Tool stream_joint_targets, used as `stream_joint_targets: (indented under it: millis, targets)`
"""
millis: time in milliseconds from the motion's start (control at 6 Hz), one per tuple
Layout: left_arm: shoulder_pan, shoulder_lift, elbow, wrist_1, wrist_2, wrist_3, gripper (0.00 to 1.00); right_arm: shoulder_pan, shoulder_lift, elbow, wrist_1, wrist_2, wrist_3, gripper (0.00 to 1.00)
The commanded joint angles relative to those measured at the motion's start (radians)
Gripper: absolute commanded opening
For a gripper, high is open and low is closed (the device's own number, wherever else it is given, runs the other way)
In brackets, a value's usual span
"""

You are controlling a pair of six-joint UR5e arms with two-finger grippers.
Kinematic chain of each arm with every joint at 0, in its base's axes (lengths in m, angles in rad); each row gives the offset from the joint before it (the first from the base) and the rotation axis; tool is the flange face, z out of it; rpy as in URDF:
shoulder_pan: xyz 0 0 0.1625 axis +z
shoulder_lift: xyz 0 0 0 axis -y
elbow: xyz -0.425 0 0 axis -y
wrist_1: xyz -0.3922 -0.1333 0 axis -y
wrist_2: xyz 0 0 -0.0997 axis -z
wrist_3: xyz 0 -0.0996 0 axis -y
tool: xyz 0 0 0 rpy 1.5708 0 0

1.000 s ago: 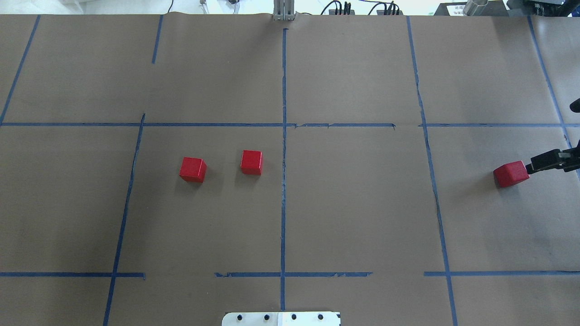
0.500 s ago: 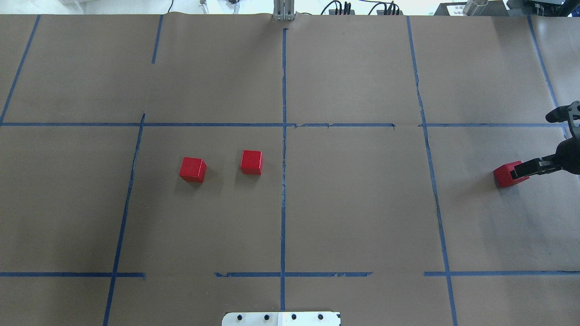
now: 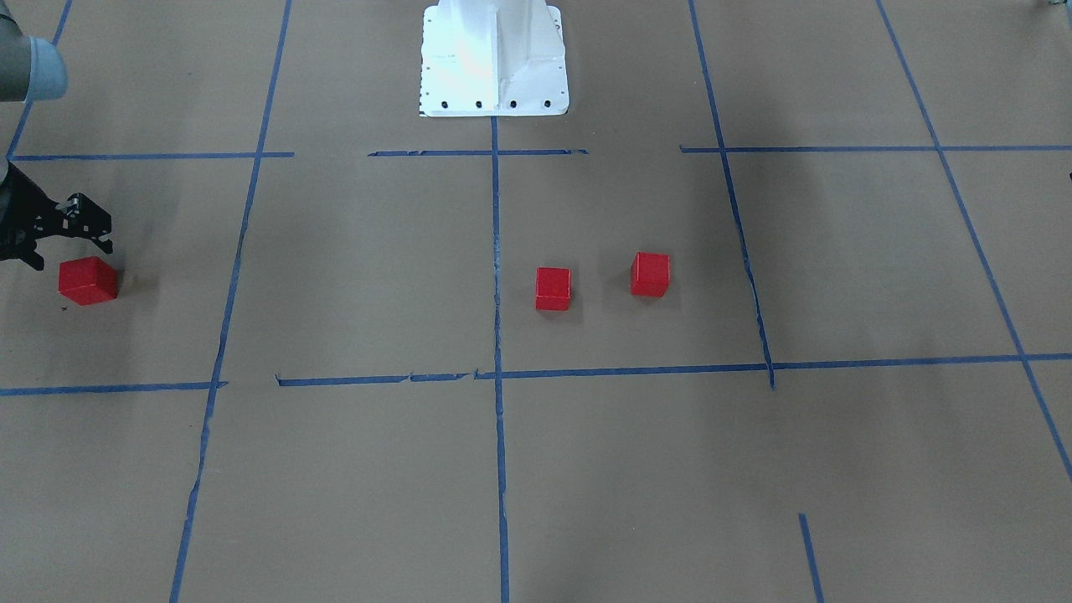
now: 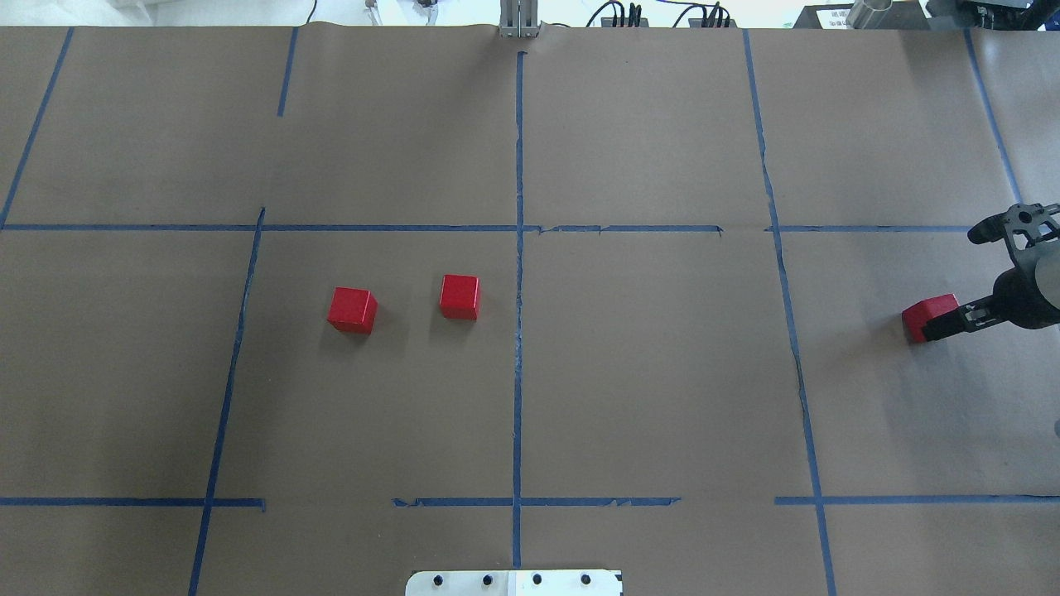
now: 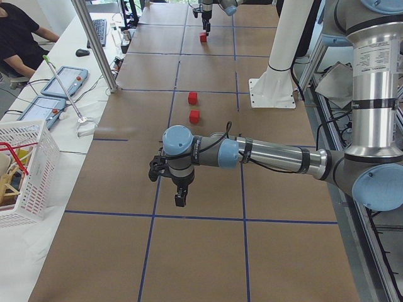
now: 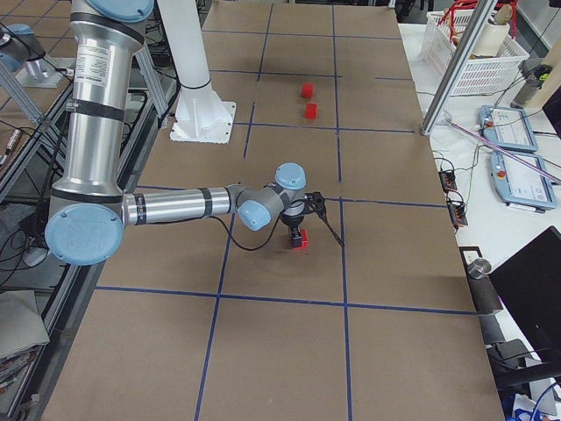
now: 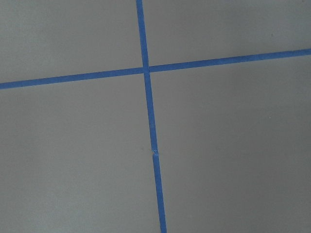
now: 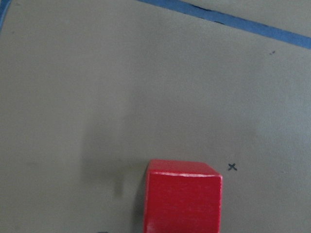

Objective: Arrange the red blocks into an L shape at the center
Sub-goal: 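Lower the right gripper onto the outlying red cube and grasp it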

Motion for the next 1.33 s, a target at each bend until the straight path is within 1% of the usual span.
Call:
stream_joint_targets:
  millis: [0, 167, 333, 500, 667, 833, 1000, 1167]
  targets:
    - [0.0, 0.002, -0.006, 0.0, 0.0, 0.0, 1.0, -0.002, 0.037, -0.068, 0.001, -0.002, -0.007, 0.98]
    - [0.0, 0.002, -0.006, 0.0, 0.0, 0.002, 1.0, -0.005, 0.054, -0.081, 0.001, -0.004, -0.004, 0.98]
    - [0.0, 0.002, -0.005, 0.002, 0.0, 0.0, 1.0, -0.008, 0.054, -0.081, 0.001, -0.004, -0.001, 0.86]
    - [0.0, 0.002, -0.005, 0.002, 0.0, 0.002, 1.0, -0.01, 0.056, -0.081, 0.0, -0.004, 0.004, 0.29]
    - [0.0, 0.003, -0.005, 0.002, 0.0, 0.002, 1.0, -0.008, 0.074, -0.075, 0.001, -0.001, 0.005, 0.08]
    - [0.0, 0.029, -0.008, -0.002, 0.0, 0.005, 1.0, -0.008, 0.1, -0.032, -0.003, 0.009, 0.016, 0.0]
    - [0.0, 0.031, -0.012, -0.002, 0.0, 0.005, 1.0, -0.03, 0.103, 0.069, -0.01, 0.01, 0.103, 0.0]
    - [0.001, 0.031, -0.012, -0.002, 0.0, 0.005, 1.0, -0.123, 0.132, 0.153, -0.025, 0.0, 0.239, 0.0]
